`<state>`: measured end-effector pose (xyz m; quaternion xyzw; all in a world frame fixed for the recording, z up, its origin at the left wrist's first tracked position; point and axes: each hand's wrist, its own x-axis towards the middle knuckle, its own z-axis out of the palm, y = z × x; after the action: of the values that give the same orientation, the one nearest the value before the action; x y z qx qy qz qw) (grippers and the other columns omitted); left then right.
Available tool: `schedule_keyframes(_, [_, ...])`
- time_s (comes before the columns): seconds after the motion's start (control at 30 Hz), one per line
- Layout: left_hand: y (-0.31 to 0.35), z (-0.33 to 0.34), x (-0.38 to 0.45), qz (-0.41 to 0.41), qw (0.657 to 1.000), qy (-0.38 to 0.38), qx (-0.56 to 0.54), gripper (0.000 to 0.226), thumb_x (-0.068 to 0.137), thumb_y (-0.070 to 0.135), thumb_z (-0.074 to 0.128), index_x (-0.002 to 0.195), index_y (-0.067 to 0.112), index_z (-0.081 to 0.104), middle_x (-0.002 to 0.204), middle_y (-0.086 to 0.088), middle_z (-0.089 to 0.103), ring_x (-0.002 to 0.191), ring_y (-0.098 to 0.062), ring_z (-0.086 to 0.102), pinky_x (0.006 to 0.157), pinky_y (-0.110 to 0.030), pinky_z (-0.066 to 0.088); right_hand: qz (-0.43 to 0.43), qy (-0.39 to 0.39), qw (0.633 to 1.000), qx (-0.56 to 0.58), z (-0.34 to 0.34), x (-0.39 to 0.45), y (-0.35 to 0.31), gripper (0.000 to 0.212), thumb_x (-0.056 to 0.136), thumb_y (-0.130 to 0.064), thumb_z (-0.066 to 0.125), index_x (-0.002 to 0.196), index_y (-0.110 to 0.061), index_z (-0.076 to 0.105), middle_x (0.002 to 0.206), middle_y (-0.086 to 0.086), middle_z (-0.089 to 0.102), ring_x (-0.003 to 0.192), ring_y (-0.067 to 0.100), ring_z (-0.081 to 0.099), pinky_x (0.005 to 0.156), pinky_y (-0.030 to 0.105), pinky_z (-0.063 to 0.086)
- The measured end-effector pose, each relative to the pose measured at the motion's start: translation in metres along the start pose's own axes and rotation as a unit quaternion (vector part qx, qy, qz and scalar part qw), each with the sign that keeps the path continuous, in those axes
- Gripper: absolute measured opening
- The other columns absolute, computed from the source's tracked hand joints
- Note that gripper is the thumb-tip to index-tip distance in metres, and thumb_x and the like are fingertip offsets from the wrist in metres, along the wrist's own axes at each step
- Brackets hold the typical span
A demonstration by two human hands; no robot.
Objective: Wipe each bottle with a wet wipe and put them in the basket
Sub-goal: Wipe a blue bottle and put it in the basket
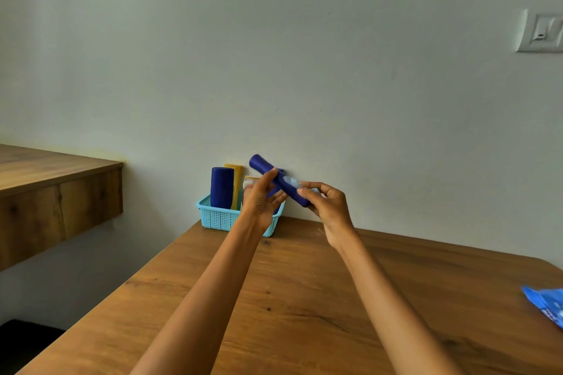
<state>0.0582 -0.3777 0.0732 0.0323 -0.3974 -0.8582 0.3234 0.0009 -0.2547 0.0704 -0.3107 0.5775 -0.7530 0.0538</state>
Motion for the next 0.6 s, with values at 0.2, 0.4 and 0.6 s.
schedule_keyframes(0.2, [0.002, 0.003, -0.002, 0.037, 0.995, -0.087, 0.002, 0.029, 0.087, 0.017, 0.061, 0.113, 0.006, 0.056, 0.099, -0.009, 0.067, 0.089, -0.020, 0.067, 0.081, -0.031, 0.055, 0.122, -0.051, 0.965, 0.226, -0.014, 0.000, -0.011, 0.014, 0.082, -0.005, 0.065, 0.095, -0.009, 0.066, 0.094, 0.010, 0.069, 0.088, 0.018, 0.065, 0.066, 0.025, 0.056])
schedule_keyframes(0.4, [-0.005, 0.005, -0.008, -0.014, 0.993, -0.106, 0.050, 0.028, 0.087, 0.015, 0.058, 0.114, 0.006, 0.054, 0.104, -0.012, 0.062, 0.090, -0.023, 0.064, 0.074, -0.030, 0.056, 0.046, 0.044, 0.992, 0.107, -0.011, 0.004, -0.011, 0.013, 0.084, -0.016, 0.066, 0.097, -0.016, 0.066, 0.104, 0.006, 0.067, 0.098, 0.020, 0.062, 0.082, 0.034, 0.054])
schedule_keyframes(0.6, [-0.008, 0.008, -0.013, -0.102, 0.971, -0.191, 0.105, 0.040, 0.077, 0.018, 0.063, 0.114, 0.007, 0.055, 0.115, -0.018, 0.060, 0.104, -0.031, 0.059, 0.095, -0.044, 0.048, -0.082, 0.150, 0.983, 0.064, -0.012, 0.007, -0.017, 0.009, 0.084, -0.012, 0.066, 0.092, -0.016, 0.068, 0.098, -0.002, 0.068, 0.093, 0.011, 0.063, 0.074, 0.018, 0.050])
